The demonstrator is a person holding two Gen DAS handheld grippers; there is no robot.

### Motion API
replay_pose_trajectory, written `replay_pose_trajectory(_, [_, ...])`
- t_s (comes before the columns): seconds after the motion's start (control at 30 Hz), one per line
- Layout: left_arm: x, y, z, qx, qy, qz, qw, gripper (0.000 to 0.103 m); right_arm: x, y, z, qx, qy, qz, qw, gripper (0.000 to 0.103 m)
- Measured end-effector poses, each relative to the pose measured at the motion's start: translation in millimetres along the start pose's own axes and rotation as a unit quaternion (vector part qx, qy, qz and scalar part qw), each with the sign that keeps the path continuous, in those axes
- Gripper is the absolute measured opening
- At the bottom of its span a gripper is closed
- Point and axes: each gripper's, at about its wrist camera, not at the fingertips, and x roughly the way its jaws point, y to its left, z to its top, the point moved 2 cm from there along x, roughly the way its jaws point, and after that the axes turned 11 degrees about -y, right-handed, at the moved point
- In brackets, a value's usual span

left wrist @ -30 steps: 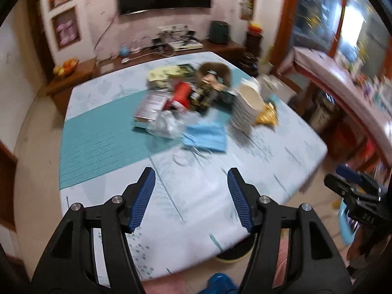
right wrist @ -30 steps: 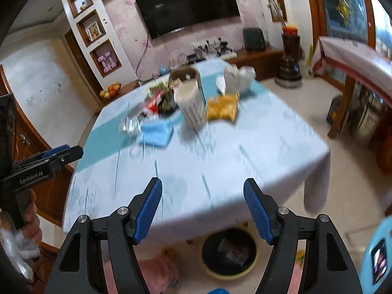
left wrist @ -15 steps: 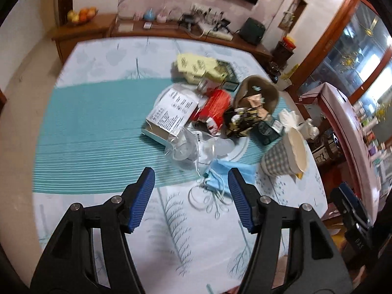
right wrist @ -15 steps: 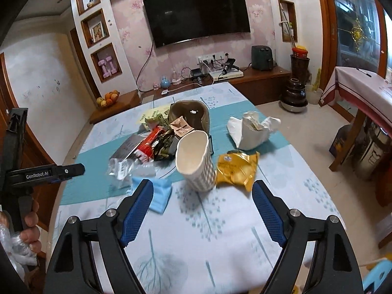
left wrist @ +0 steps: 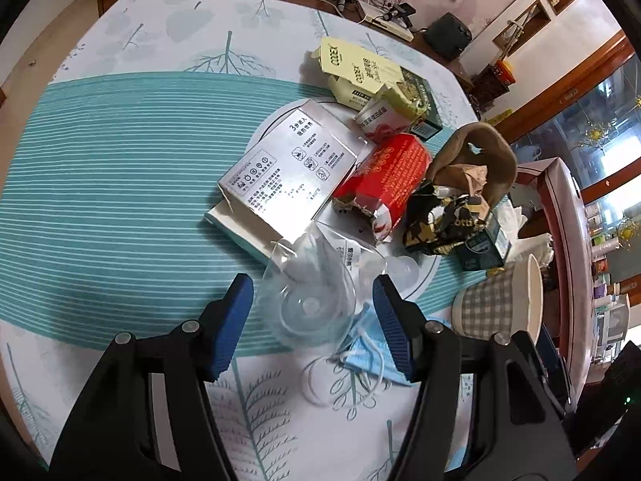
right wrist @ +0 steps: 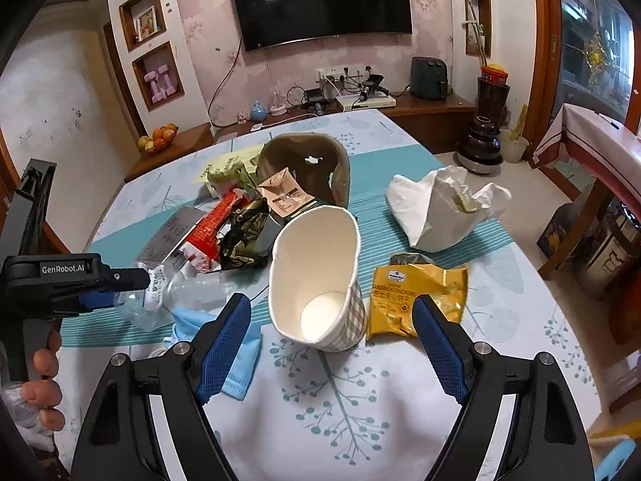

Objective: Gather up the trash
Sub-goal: 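Grasp the checkered paper cup with the right gripper while the left grasps the clear bottle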

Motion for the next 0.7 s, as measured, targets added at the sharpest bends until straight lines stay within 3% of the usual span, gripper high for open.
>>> replay_pose_trajectory(0.27, [12, -4, -1, -0.011, -0.002, 0.006, 0.9999, 0.058, 18, 2, -7, -0.005, 0.004, -0.009, 1.000, 0.078])
replay_pose_trajectory(0.37, [13, -5, -1, -0.012, -0.006, 0.011, 0.9999, 0.045, 21, 2, -7, -0.006, 0.004, -0.011, 1.000, 0.073])
replay_pose_trajectory(0.53, [9, -7, -3, -0.009, -0.014, 0.012, 0.9998, 0.044, 34, 1, -9, -0.004, 0.016, -0.009, 1.000, 0.051])
replay_pose_trajectory(0.6, [4, -10, -3, -0.002, -0.020, 0.006, 0.9998, 0.043, 37, 2, -9, -0.004, 0.017, -0.009, 1.000, 0.037])
replay_pose_trajectory(0.7, [-7, -17, -3, 0.016, -0.040, 0.013, 0.9990, 0.043, 34, 4, -10, -0.011, 0.013, -0.009, 1.000, 0.034])
